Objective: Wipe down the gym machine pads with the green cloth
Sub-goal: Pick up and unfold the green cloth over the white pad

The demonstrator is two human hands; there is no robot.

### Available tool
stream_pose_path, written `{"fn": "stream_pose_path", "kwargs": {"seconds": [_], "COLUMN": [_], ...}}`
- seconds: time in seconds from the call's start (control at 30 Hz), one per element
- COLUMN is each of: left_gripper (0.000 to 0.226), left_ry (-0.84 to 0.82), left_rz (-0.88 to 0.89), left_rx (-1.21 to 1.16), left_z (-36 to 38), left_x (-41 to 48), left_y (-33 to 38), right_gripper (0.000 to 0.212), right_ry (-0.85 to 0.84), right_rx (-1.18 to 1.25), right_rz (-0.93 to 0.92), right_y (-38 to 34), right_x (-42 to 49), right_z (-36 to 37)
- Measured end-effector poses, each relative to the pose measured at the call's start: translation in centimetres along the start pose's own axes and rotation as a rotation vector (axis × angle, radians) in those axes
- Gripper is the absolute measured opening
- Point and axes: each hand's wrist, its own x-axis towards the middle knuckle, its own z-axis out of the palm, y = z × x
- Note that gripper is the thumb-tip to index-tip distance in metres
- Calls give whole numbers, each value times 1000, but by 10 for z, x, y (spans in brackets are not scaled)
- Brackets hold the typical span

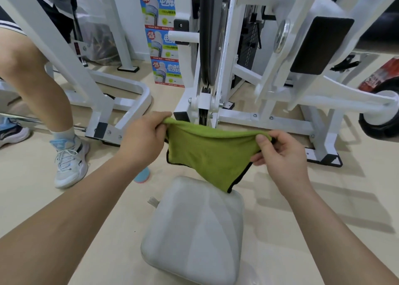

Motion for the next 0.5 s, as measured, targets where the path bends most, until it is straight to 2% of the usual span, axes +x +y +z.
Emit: {"fn": "stream_pose_path", "kwargs": {"seconds": [0.03,0.1,0.17,0.3,0.4,0.5], "left_gripper": [35,34,31,18,10,16], "left_ry": [-95,-368,-609,-974,-1171,-1223], "left_rz": [-68,-132,-123,-157,-244,-285], "left_rx": [-66,-52,95,473,645,620], "left_z": [-3,-12,-20,-20,-15,-11], "left_x": [-5,-15,-22,-35,-44,-43], "left_y": [-3,-6,-7,-13,-12,-15], "right_gripper": [11,17,20,15,17,17], "right_ry": [-96,-320,-583,-1075,-1240,-1356], "right_rx": [8,4,-78,-380,-486,-390], "right_rz": [45,136,229,411,442,570], "right_y": [1,4,6,14,20,24], "right_x": [-1,-1,0,-15,-26,-28], "right_z": [-3,-12,-18,-6,5,5]}}
